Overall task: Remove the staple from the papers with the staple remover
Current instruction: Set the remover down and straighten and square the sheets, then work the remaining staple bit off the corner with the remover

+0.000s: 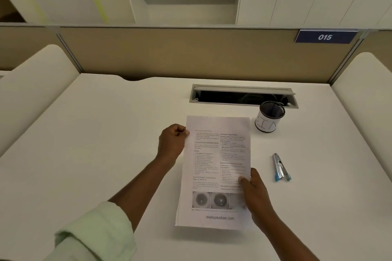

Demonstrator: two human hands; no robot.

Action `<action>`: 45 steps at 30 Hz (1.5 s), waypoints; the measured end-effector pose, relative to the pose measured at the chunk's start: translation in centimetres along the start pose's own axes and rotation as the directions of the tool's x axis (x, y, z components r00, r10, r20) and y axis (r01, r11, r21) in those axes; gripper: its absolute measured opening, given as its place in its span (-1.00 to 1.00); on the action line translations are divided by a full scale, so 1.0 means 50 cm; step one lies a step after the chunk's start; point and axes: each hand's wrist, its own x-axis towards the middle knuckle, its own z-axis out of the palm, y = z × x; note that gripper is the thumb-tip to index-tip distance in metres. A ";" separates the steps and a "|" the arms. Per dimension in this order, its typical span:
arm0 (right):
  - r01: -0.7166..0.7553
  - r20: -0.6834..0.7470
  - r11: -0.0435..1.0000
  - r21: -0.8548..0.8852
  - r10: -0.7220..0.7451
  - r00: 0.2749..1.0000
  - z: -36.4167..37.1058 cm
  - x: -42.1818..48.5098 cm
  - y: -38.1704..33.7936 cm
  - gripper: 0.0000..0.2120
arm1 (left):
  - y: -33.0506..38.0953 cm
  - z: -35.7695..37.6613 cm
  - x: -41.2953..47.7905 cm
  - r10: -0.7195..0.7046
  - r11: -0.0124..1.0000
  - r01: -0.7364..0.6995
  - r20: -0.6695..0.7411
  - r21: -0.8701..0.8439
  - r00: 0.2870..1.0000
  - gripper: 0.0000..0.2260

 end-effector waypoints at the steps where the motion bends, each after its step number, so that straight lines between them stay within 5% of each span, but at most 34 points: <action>1: -0.010 -0.005 1.000 -0.015 0.010 1.000 0.001 -0.003 0.006 -0.85 | -0.009 0.005 -0.003 -0.013 1.000 0.013 -0.014 0.015 1.000 -0.90; 8: 0.119 -0.232 0.897 -0.425 -0.235 0.944 -0.052 0.019 0.036 -0.57 | -0.067 0.017 -0.012 -0.062 0.984 0.068 -0.041 0.167 0.997 -0.91; 11: 0.004 -0.342 0.731 -0.682 -0.324 0.882 -0.103 0.051 0.050 -0.39 | -0.082 0.008 -0.013 -0.067 0.977 0.074 -0.041 0.202 0.997 -0.91; 16: -0.215 -0.446 0.612 -0.761 -0.254 0.858 -0.175 0.088 0.077 -0.30 | -0.094 0.010 -0.016 -0.052 0.964 0.054 -0.011 0.260 0.999 -0.91; 23: -0.160 -0.440 0.712 -0.683 -0.228 0.868 -0.186 0.121 0.075 -0.57 | -0.091 0.019 -0.019 -0.029 0.957 0.020 0.028 0.289 0.999 -0.93; 30: 0.315 -0.254 0.787 -0.531 -0.502 0.826 -0.180 0.114 0.051 -0.58 | -0.082 0.018 -0.010 -0.016 0.954 -0.002 0.057 0.298 0.998 -0.92; 33: 0.416 -0.170 0.839 -0.350 -0.494 0.853 -0.169 0.101 0.020 -0.61 | -0.077 0.016 -0.006 -0.023 0.957 -0.005 0.090 0.292 0.996 -0.92; 39: 0.255 0.010 0.960 0.111 -0.258 0.966 -0.130 0.093 -0.057 -0.70 | -0.052 0.010 0.007 0.008 0.939 -0.084 0.223 0.333 0.975 -0.89; 45: 0.241 0.212 0.966 -0.093 -0.217 0.953 -0.095 0.111 -0.109 -0.75 | -0.005 0.013 0.020 0.020 0.862 -0.258 0.480 0.436 0.877 -0.92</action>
